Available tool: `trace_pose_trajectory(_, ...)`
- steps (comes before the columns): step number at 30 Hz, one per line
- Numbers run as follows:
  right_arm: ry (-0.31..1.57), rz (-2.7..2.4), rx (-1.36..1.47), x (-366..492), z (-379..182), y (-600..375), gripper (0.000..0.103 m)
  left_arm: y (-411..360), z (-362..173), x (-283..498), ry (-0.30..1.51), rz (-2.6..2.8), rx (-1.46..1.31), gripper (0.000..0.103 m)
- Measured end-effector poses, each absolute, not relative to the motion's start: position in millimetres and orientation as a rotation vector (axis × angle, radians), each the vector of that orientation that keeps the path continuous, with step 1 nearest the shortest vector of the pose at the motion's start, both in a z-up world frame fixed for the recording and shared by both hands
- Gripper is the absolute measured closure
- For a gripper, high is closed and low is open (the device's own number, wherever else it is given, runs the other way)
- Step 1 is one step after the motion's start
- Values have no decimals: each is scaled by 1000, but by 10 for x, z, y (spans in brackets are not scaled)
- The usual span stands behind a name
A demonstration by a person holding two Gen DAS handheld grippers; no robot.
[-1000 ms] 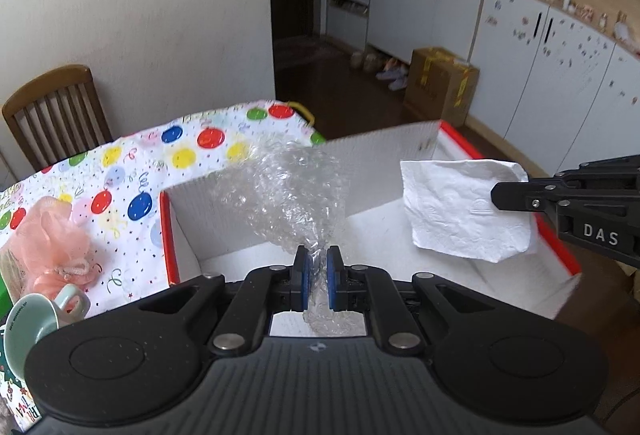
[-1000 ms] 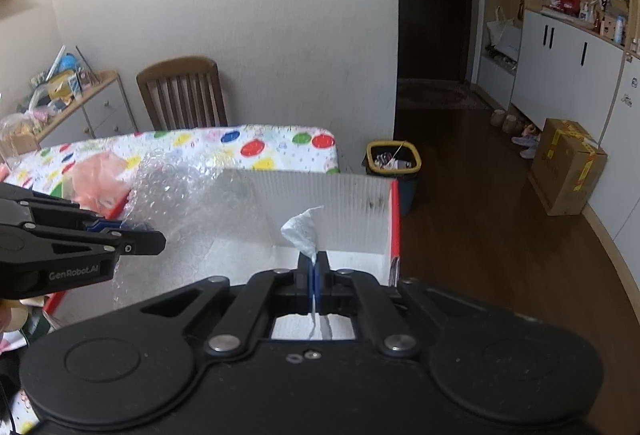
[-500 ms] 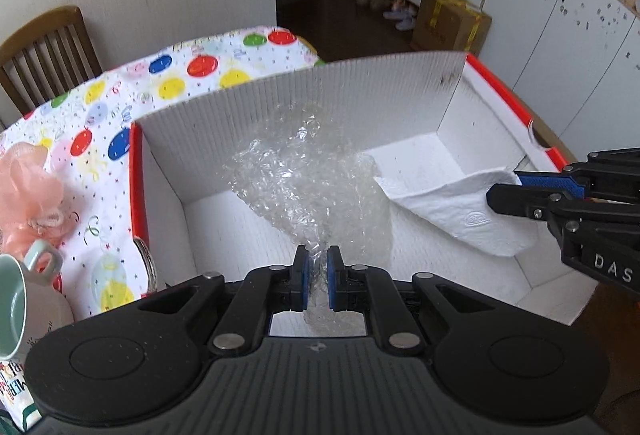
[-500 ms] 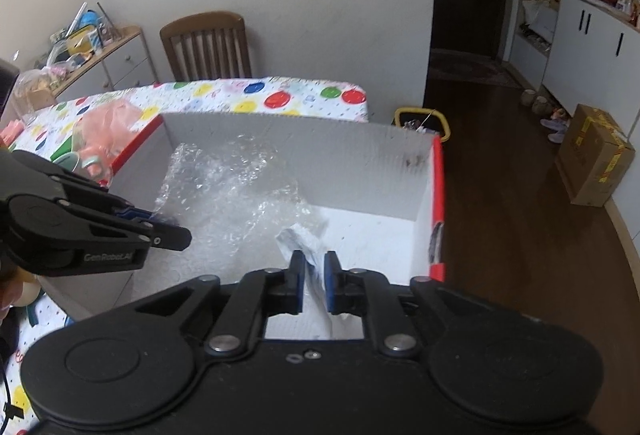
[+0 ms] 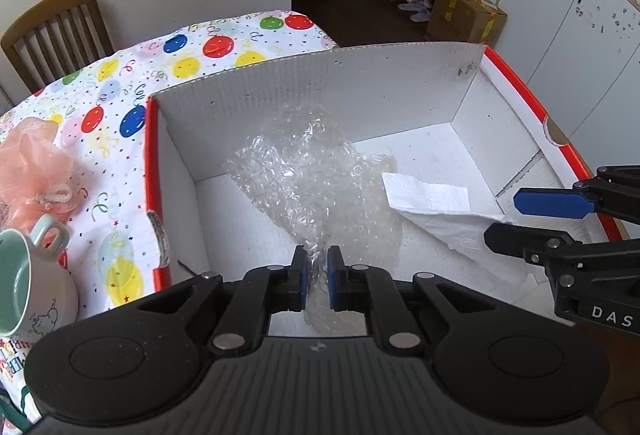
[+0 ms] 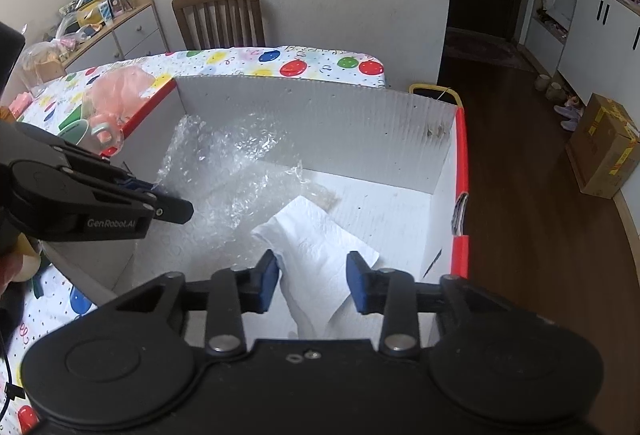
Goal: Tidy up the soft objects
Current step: 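Open the left tool to drop the bubble wrap while the right tool releases the tissue, then move both tools back from the shoebox toward the table items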
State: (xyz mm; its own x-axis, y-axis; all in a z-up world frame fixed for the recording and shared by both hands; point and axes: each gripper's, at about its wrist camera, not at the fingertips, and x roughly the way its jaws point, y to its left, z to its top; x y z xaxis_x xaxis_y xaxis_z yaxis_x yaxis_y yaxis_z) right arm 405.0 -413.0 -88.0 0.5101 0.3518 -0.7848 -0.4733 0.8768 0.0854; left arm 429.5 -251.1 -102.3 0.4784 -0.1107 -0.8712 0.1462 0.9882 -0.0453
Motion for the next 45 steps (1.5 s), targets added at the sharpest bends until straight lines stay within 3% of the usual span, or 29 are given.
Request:
trace_pose_trajectory(5, 900, 502, -161, 4021, -848, -4123, 55, -2488, -987, 4234, 1047, -144, 39, 91)
trace_pose_trajectory(9, 891, 507, -160, 3996, -806, -4141, 48, -2474, -951, 4183, 1031, -134, 33, 81)
trace_pose_trajectory(12, 878, 511, -167, 3961, -764, -4148, 44, -2449, -917, 4145, 1015, -131, 19, 63)
trace_pose_trajectory(13, 874, 512, -169, 3944, -746, -4146, 42, -2441, -903, 4131, 1010, -132, 14, 44)
trace_pose_trajectory(14, 868, 513, -171, 3934, -728, -4150, 40, -2430, -892, 4117, 1005, -131, 9, 32)
trace_pose_trajectory(36, 744, 519, -128, 3450, -152, -4125, 19, -2154, -282, 3406, 814, -171, -41, 30)
trace_pose_trajectory(45, 684, 551, -74, 3090, 71, -3962, 6, -1877, -18, 2927, 741, -201, -70, 22)
